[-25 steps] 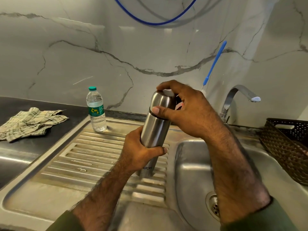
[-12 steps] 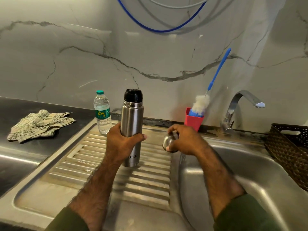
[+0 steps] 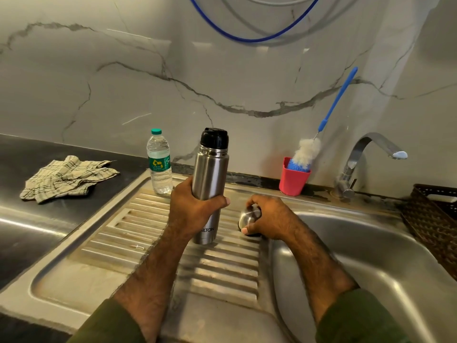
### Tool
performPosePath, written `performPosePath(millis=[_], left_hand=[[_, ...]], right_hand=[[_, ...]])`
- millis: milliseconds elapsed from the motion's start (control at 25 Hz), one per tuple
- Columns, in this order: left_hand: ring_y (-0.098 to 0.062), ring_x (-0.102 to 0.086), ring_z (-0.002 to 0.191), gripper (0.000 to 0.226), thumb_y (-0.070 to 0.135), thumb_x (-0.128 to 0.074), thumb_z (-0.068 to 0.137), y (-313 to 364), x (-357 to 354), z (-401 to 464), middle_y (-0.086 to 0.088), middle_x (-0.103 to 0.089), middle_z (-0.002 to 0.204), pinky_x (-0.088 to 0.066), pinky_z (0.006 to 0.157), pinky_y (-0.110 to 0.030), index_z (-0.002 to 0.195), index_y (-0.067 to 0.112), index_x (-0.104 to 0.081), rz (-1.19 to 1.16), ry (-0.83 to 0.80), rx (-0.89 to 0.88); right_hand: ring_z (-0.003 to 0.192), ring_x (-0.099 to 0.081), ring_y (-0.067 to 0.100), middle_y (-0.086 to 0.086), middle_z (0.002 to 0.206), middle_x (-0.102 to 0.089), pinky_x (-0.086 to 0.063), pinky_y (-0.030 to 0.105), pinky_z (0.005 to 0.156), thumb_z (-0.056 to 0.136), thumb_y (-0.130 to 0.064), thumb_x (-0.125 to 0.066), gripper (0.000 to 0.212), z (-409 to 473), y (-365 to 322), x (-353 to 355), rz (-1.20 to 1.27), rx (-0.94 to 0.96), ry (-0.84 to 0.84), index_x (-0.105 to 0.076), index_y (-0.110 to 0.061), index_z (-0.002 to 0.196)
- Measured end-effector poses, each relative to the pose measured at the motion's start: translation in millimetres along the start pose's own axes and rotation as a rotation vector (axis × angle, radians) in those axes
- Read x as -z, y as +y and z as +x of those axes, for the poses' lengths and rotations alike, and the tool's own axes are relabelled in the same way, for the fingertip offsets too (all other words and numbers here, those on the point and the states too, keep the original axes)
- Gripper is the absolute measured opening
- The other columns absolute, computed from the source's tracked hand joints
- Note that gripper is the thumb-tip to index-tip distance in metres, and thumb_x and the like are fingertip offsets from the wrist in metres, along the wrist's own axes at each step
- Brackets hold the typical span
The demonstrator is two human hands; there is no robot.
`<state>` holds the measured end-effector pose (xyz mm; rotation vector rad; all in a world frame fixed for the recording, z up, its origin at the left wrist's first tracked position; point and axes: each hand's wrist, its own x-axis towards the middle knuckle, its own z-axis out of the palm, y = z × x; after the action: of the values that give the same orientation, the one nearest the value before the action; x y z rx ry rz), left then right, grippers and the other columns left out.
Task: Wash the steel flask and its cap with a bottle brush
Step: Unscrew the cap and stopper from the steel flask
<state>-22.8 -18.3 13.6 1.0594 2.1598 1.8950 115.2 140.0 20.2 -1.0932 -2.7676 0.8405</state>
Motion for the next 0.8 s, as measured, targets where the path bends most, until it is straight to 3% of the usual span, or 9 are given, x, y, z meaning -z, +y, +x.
performPosePath(millis=[80,160,280,360,440,520,640,800], left_hand=[[-0.011,-0.071,0.085,0.053,0.024,-0.099,0.068,0,0,-1,0.008,-0.071,0.093,-0.057,0.071,-0.026,0.107,0.032,-0.064,-0.004,-0.01,-0.007],[-0.01,-0.071,0.085,0.054,0.024,-0.099,0.068,2,-2,-2,0.008,-0.071,0.094,-0.057,0.07,-0.025,0.108,0.032,-0.064,-0.004,-0.024,-0.01],[-0.007,-0.071,0.08,0.052,0.028,-0.101,0.066,6,-8,-7,0.01,-0.072,0.092,-0.057,0.068,-0.023,0.099,0.041,-0.063,0.018,-0.087,-0.036],[-0.004,-0.071,0.079,0.055,0.032,-0.102,0.063,9,-14,-12,0.011,-0.073,0.091,-0.056,0.067,-0.02,0.098,0.043,-0.062,0.049,-0.142,-0.059],[-0.002,-0.071,0.078,0.058,0.047,-0.099,0.056,11,-20,-19,0.011,-0.073,0.089,-0.056,0.065,-0.019,0.102,0.041,-0.064,0.09,-0.201,-0.092],[-0.004,-0.07,0.074,0.064,0.058,-0.094,0.054,14,-25,-26,0.011,-0.073,0.087,-0.055,0.061,-0.017,0.107,0.033,-0.068,0.148,-0.255,-0.14],[-0.005,-0.07,0.075,0.064,0.046,-0.101,0.059,14,-30,-29,0.01,-0.074,0.088,-0.055,0.061,-0.017,0.112,0.028,-0.069,0.171,-0.317,-0.159],[-0.008,-0.071,0.071,0.057,0.038,-0.096,0.052,20,-26,-24,0.011,-0.074,0.082,-0.054,0.061,-0.019,0.102,0.028,-0.071,0.033,-0.445,-0.12]], right_hand=[[0.123,-0.057,0.022,0.001,0.142,-0.057,-0.055,0.04,0.098,0.075,-0.037,-0.091,0.076,-5,0,6,-0.057,0.012,-0.028,-0.051,-0.033,0.14],[0.126,-0.056,0.019,-0.001,0.144,-0.056,-0.053,0.04,0.101,0.083,-0.043,-0.084,0.07,-15,-3,27,-0.015,0.076,0.089,-0.05,-0.033,0.143],[0.106,-0.063,0.006,-0.008,0.122,-0.065,-0.054,0.026,0.085,0.094,-0.055,-0.067,0.044,-42,-23,67,0.297,0.212,0.44,-0.062,-0.031,0.13],[0.097,-0.061,-0.001,-0.011,0.113,-0.067,-0.048,0.019,0.075,0.094,-0.067,-0.056,0.049,-56,-39,79,0.367,0.289,0.575,-0.065,-0.03,0.126],[0.091,-0.063,0.001,-0.011,0.105,-0.069,-0.05,0.023,0.073,0.09,-0.079,-0.046,0.06,-65,-51,78,0.311,0.36,0.606,-0.067,-0.032,0.119],[0.081,-0.063,0.006,-0.01,0.088,-0.069,-0.052,0.029,0.071,0.087,-0.088,-0.036,0.068,-69,-55,72,0.1,0.331,0.648,-0.07,-0.031,0.101],[0.07,-0.058,0.012,-0.006,0.072,-0.06,-0.046,0.029,0.065,0.087,-0.092,-0.024,0.075,-68,-54,73,-0.215,0.183,0.764,-0.063,-0.029,0.082],[0.06,-0.056,0.012,-0.008,0.057,-0.054,-0.049,0.032,0.061,0.089,-0.082,-0.042,0.065,-63,-45,74,-0.091,0.311,0.857,-0.062,-0.025,0.067]])
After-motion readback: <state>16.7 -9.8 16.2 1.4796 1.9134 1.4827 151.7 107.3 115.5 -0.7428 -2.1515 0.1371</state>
